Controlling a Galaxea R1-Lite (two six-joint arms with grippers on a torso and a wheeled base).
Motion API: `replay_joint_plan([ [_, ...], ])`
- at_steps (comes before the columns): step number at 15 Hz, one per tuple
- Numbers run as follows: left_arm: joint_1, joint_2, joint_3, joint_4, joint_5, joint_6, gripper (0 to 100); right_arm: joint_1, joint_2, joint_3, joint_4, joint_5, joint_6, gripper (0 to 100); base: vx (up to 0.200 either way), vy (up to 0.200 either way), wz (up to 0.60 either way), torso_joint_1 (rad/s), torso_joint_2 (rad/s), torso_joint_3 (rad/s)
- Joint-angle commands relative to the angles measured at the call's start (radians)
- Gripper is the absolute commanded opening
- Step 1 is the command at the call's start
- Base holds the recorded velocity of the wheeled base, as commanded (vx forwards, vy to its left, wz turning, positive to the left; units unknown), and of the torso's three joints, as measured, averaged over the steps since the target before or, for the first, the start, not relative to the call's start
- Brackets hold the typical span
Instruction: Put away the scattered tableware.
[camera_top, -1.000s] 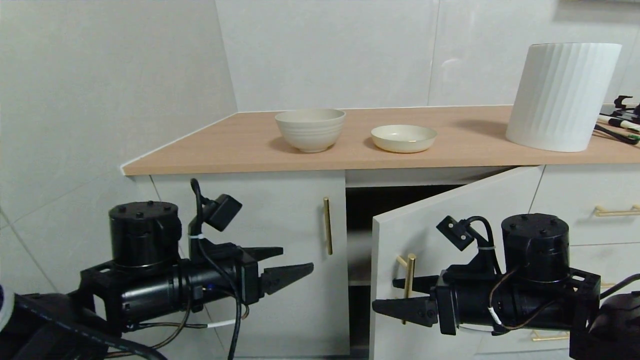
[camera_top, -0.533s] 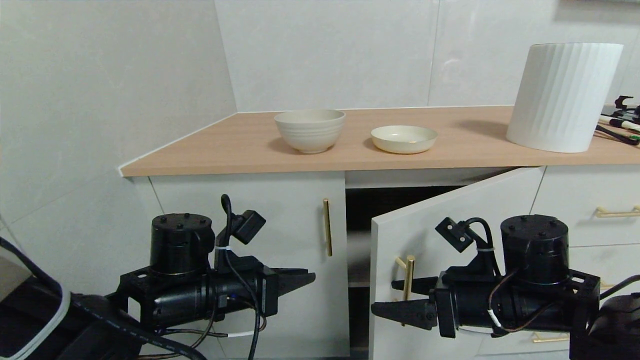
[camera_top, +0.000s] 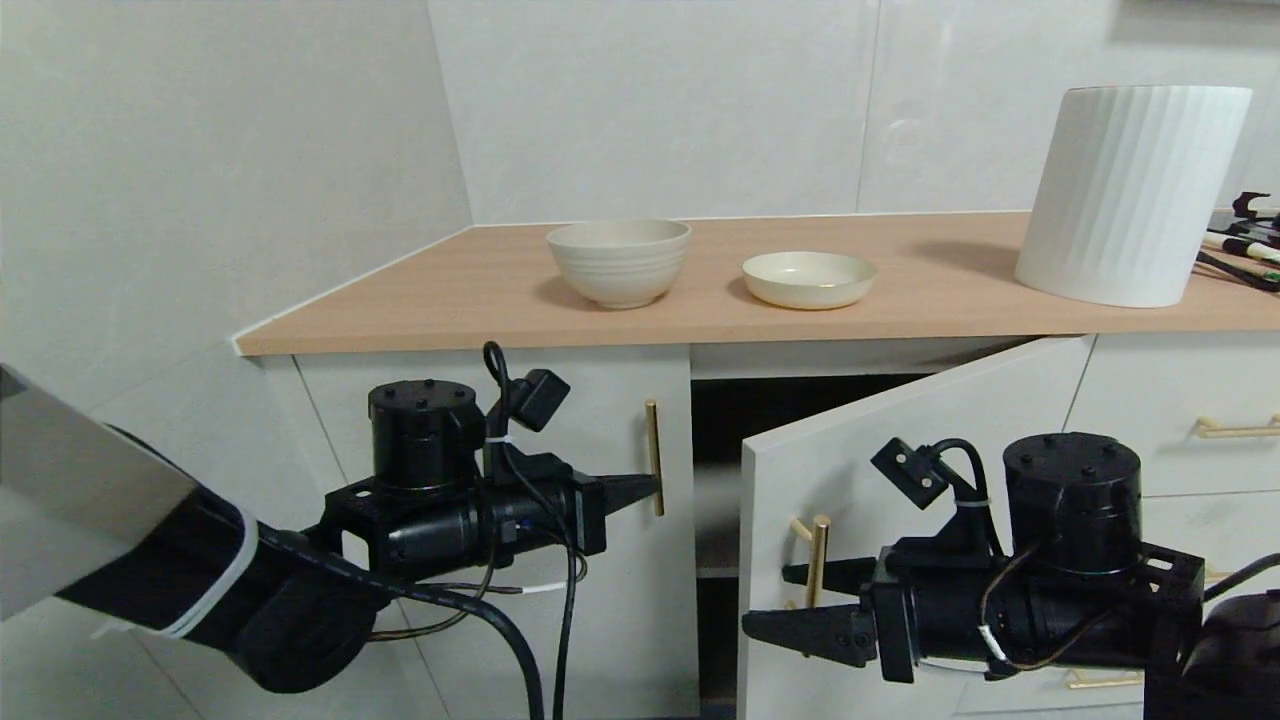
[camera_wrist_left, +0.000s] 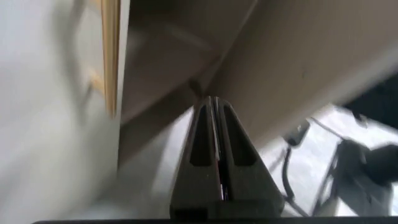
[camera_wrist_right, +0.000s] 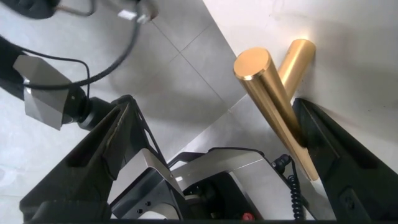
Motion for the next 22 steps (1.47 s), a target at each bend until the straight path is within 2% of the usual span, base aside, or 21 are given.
replay_joint_plan([
  [1,-0.02,0.06,0.007,-0.023,-0.003,-0.006,0,0.013,-0.001,0.003,0.001,-0.003,0.0,100,0.0,0.0,0.0,0.0,0.0,0.0],
  [2,-0.034,0.137,0.007,-0.095,0.001,-0.007,0,0.013,-0.003,0.005,0.0,-0.003,0.0,100,0.0,0.0,0.0,0.0,0.0,0.0],
  [3,-0.05,0.195,0.008,-0.223,0.026,-0.01,0,0.013,-0.001,0.003,-0.005,-0.005,0.0,100,0.0,0.0,0.0,0.0,0.0,0.0],
  [4,-0.057,0.236,0.01,-0.33,0.067,-0.012,0,0.013,-0.001,0.005,-0.008,-0.005,0.0,100,0.0,0.0,0.0,0.0,0.0,0.0],
  [6,-0.097,0.325,-0.025,-0.51,0.156,-0.037,0,0.013,0.005,0.005,-0.008,-0.008,0.0,100,0.0,0.0,0.0,0.0,0.0,0.0],
  [7,-0.102,0.348,-0.033,-0.553,0.155,-0.037,0,0.013,0.007,0.005,-0.008,-0.011,0.0,100,0.0,0.0,0.0,0.0,0.0,0.0],
  [11,-0.166,0.353,-0.035,-0.546,0.152,-0.035,0,0.012,0.002,0.011,-0.008,-0.017,-0.001,100,0.0,0.0,0.0,0.0,0.0,0.0],
  [14,-0.203,0.348,-0.03,-0.546,0.152,-0.029,0,-0.01,0.007,0.036,-0.008,-0.031,-0.084,100,0.0,0.0,0.0,0.0,0.0,0.0],
  [22,-0.24,0.339,-0.013,-0.546,0.136,-0.029,0,-0.1,0.011,0.049,-0.008,-0.104,-0.15,100,0.0,0.0,0.0,0.0,0.0,0.0],
])
